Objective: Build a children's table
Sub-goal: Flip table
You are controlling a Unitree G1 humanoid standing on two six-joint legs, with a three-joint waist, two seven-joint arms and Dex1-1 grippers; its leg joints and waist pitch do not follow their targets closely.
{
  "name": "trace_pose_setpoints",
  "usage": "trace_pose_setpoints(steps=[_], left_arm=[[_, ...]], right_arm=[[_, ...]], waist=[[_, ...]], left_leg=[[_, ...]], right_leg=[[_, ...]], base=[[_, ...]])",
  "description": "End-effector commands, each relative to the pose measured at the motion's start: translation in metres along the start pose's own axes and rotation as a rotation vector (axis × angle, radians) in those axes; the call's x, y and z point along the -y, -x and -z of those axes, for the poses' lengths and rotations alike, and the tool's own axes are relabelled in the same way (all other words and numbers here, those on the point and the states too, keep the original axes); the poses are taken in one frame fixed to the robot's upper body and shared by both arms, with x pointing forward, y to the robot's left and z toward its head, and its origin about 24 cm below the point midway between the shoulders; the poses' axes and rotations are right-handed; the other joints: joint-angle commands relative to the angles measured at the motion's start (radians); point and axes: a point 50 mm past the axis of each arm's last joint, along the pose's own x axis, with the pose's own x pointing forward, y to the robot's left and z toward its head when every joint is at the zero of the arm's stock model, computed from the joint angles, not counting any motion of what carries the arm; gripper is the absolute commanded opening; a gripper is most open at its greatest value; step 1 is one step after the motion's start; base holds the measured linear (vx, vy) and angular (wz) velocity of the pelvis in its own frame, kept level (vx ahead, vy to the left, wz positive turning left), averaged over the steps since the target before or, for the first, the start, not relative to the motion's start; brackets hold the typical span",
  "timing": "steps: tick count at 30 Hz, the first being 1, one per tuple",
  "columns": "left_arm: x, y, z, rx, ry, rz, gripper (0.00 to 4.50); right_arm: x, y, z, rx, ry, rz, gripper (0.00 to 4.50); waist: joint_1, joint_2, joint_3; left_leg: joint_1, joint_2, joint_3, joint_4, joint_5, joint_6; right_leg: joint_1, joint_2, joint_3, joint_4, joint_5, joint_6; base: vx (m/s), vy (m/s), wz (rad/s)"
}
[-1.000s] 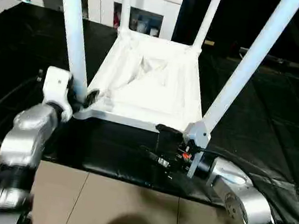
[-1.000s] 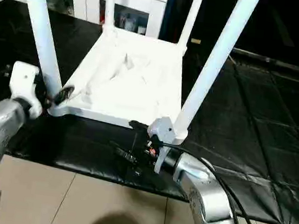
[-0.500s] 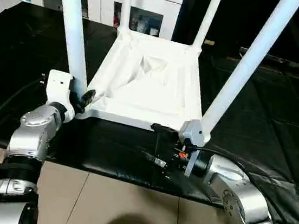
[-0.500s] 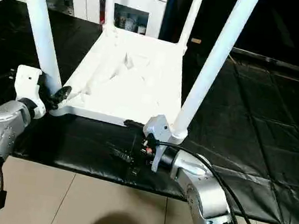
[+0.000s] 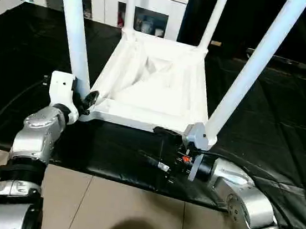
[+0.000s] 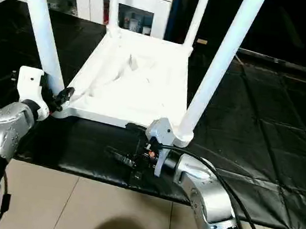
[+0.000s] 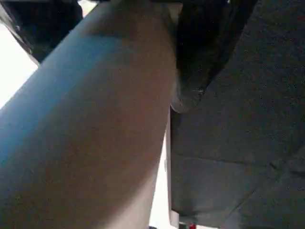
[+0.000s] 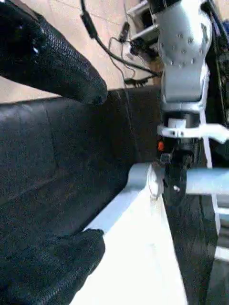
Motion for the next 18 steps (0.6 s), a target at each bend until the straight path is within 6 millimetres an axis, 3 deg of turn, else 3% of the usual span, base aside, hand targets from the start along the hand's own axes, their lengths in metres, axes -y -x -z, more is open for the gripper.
trace_pose_setpoints(steps=[1,3,9,12,13,16,18], left_arm=[[0.011,-0.002,0.005,0.025,0.280,0.030,2.20],[0.035,0.000,0.009,0.022,0.413,0.077,2.20],[0.066,0.000,0.007,0.026,0.453,0.141,2.19],[0.071,-0.001,0.004,0.028,0.436,0.148,2.18],[0.072,-0.001,0.004,0.026,0.437,0.148,2.16],[0.075,0.000,0.001,0.021,0.448,0.142,2.14],[0.075,0.000,0.001,0.020,0.455,0.138,2.14]], right_arm=[[0.007,0.001,0.000,-0.015,-0.006,0.056,4.50],[0.013,-0.005,0.005,-0.028,-0.041,0.162,4.50],[0.030,-0.012,0.011,-0.006,-0.134,0.323,4.50],[0.044,-0.016,0.005,0.082,-0.221,0.422,4.50],[0.047,-0.017,0.004,0.105,-0.245,0.442,4.50],[0.059,-0.023,-0.001,0.189,-0.338,0.511,4.50],[0.062,-0.027,-0.007,0.243,-0.370,0.498,4.50]], waist=[[0.002,0.014,-0.064],[0.001,0.014,-0.064],[0.000,0.010,-0.066],[-0.002,0.013,-0.066],[0.001,0.012,-0.071],[0.000,0.010,-0.079],[0.000,0.008,-0.076]], left_leg=[[-0.005,0.071,-0.029,-0.079,-0.007,0.026],[-0.010,0.069,-0.028,-0.077,0.011,0.028],[-0.009,0.066,-0.024,-0.074,0.046,0.053],[-0.010,0.066,-0.025,-0.075,0.050,0.061],[-0.005,0.066,-0.024,-0.072,0.072,0.063],[-0.011,0.064,-0.023,-0.066,0.124,0.086],[-0.016,0.061,-0.021,-0.065,0.145,0.108]], right_leg=[[0.055,-0.138,0.075,-0.064,-0.017,-0.217],[0.056,-0.139,0.074,-0.064,-0.015,-0.233],[0.052,-0.132,0.073,-0.063,0.023,-0.230],[0.051,-0.131,0.073,-0.063,0.027,-0.220],[0.050,-0.129,0.074,-0.057,0.063,-0.218],[0.051,-0.129,0.071,-0.042,0.157,-0.237],[0.049,-0.128,0.070,-0.040,0.187,-0.243]], base=[[0.000,0.000,0.00],[0.000,0.000,0.00],[0.000,0.000,0.00],[0.000,0.000,0.00],[0.000,0.000,0.00],[0.000,0.000,0.00],[0.000,0.000,0.00]])
